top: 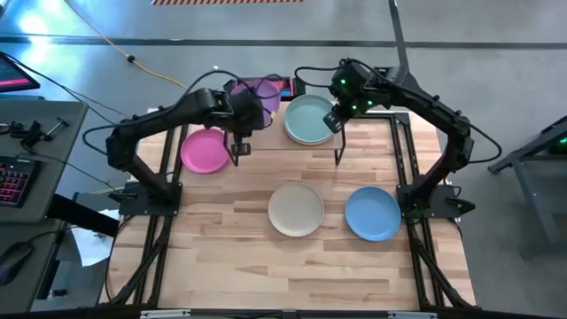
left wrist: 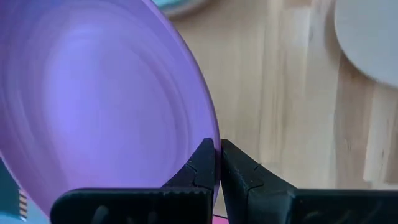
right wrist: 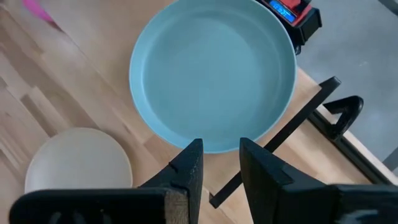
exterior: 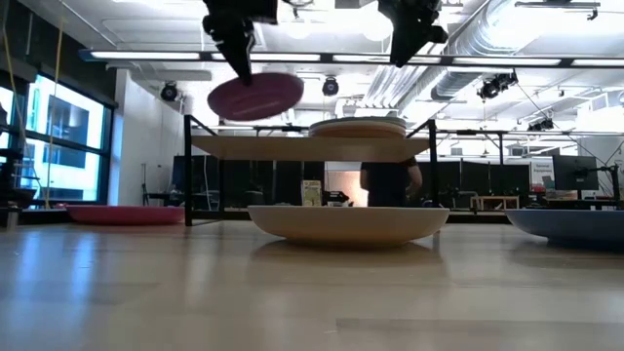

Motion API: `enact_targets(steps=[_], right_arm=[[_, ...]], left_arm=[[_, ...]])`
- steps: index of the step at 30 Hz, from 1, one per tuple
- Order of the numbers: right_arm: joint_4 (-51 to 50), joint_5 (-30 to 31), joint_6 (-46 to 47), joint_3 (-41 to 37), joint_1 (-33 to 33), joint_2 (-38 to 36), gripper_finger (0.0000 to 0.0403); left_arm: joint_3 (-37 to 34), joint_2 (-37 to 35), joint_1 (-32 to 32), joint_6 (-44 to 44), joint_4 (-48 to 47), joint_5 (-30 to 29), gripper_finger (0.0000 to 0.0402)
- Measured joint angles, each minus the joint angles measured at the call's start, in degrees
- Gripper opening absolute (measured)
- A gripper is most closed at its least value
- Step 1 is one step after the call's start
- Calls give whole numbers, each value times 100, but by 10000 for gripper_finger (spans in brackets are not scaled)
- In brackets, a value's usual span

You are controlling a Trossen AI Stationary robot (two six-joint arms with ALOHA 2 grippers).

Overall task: Place and stack plates onto a shelf
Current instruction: Put the purple plate on the shelf

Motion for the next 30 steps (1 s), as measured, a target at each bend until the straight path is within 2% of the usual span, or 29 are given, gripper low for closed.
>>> enact_targets(steps=[9,13,22,30], right_arm=[[0,119,129,0,62,1,85],[0,122,108,0,149,2,85],[0,122,50,0,273,4,85],[-2,119,37,0,273,4,85]], left_arm=[[-9,598,0,371,-71,-77,0],[-9,674,-15,336,-198,-278,0],[-9,684,-41,335,-115,-248,0],[-9,964,-48,230,-135,-283,0]])
